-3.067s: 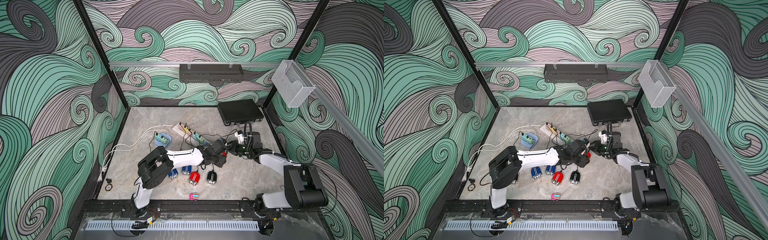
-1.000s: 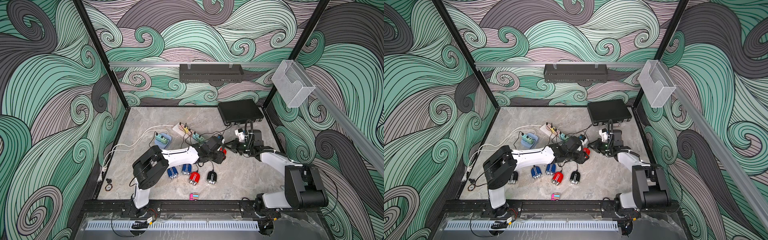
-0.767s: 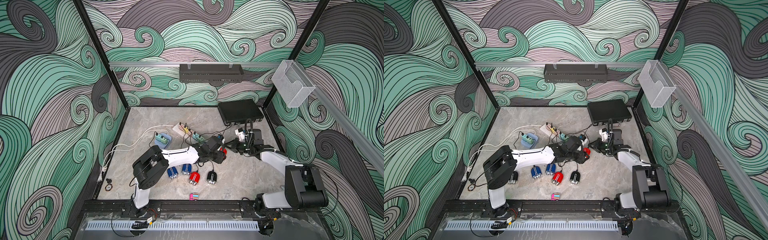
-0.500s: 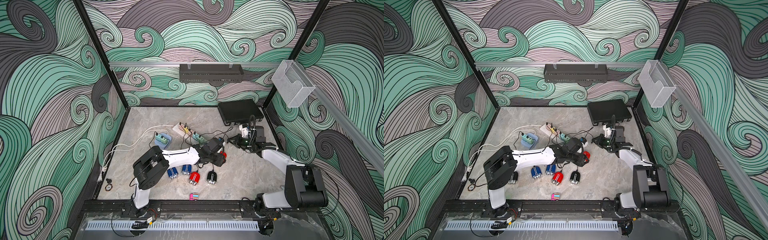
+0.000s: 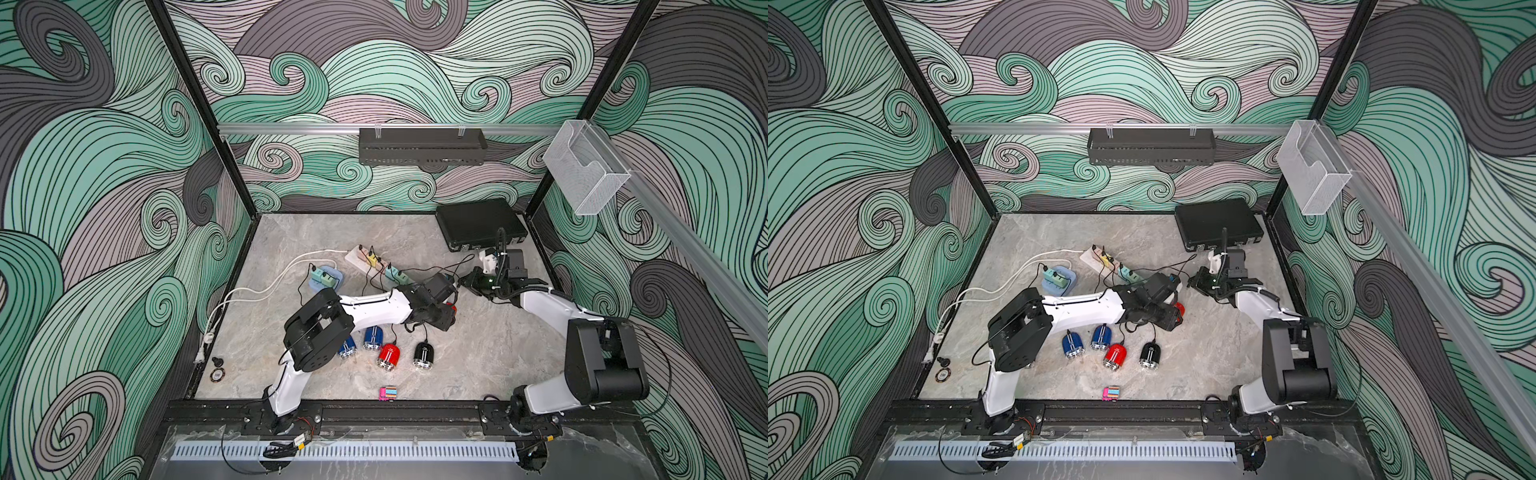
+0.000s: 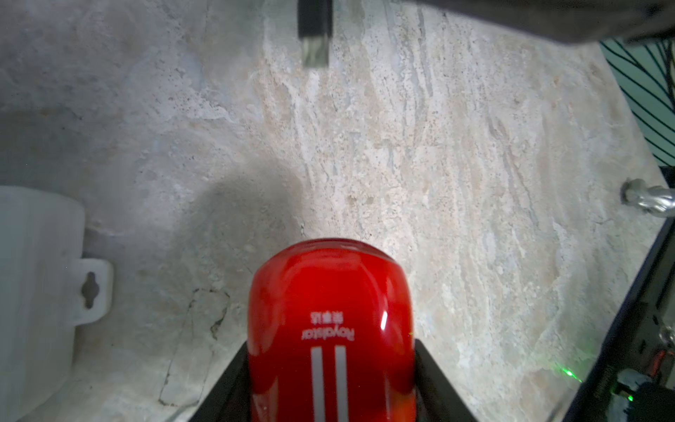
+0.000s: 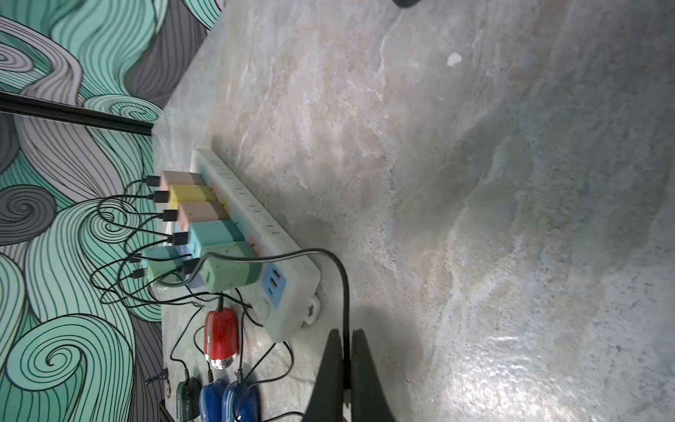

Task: Unplug the electric shaver
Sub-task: Place the electric shaver at the center of the board, then place the charging cable at the center of the board.

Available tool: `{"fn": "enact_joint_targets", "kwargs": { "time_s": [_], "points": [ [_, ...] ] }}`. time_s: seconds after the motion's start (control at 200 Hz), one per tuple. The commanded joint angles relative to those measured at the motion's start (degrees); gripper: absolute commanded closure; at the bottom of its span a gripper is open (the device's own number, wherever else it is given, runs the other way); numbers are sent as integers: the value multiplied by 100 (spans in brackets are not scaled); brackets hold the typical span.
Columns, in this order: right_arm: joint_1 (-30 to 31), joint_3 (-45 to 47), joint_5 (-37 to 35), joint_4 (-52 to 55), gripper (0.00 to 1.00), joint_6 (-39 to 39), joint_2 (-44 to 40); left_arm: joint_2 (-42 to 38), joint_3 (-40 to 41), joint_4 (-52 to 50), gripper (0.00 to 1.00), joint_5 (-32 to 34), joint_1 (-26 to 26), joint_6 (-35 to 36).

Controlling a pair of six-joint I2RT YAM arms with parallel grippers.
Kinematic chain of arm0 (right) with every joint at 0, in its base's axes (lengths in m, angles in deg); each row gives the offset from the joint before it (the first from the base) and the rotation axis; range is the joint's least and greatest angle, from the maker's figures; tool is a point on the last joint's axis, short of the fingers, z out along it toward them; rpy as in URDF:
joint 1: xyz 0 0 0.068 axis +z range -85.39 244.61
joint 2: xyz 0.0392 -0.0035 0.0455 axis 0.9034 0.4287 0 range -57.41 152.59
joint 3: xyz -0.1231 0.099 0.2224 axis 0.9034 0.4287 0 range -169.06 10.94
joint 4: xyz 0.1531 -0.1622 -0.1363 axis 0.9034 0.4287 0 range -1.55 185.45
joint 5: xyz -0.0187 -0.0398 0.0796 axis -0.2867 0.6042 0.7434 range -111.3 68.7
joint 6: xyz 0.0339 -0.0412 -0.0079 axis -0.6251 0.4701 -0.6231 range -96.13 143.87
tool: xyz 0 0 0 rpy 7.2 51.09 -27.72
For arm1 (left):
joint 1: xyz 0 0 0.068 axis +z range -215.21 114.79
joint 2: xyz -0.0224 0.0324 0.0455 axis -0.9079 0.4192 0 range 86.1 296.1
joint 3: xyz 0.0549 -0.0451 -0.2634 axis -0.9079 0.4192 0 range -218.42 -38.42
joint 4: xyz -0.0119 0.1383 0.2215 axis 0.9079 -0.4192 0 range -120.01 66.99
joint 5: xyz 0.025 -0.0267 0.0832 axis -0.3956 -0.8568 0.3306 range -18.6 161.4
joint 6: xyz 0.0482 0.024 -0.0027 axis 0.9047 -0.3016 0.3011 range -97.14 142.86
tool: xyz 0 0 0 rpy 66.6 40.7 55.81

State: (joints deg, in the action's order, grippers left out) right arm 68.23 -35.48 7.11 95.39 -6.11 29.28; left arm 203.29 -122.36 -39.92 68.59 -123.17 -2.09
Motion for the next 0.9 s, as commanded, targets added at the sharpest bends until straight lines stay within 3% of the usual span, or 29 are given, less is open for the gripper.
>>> {"fn": "enact_joint_targets", "kwargs": {
  "time_s": [0.0,0.255,0.896],
  "points": [
    [-5,-104,-243,126,96,13,113,189,-375,-573,66,424,-90,-36],
    [-5,-153,-379,113,96,-52,250,596,-837,-1287,66,804,-144,-265],
    [-10,-133,-353,-31,96,-147,514,1091,-1414,-1796,61,1064,-216,-437]
  ]
}}
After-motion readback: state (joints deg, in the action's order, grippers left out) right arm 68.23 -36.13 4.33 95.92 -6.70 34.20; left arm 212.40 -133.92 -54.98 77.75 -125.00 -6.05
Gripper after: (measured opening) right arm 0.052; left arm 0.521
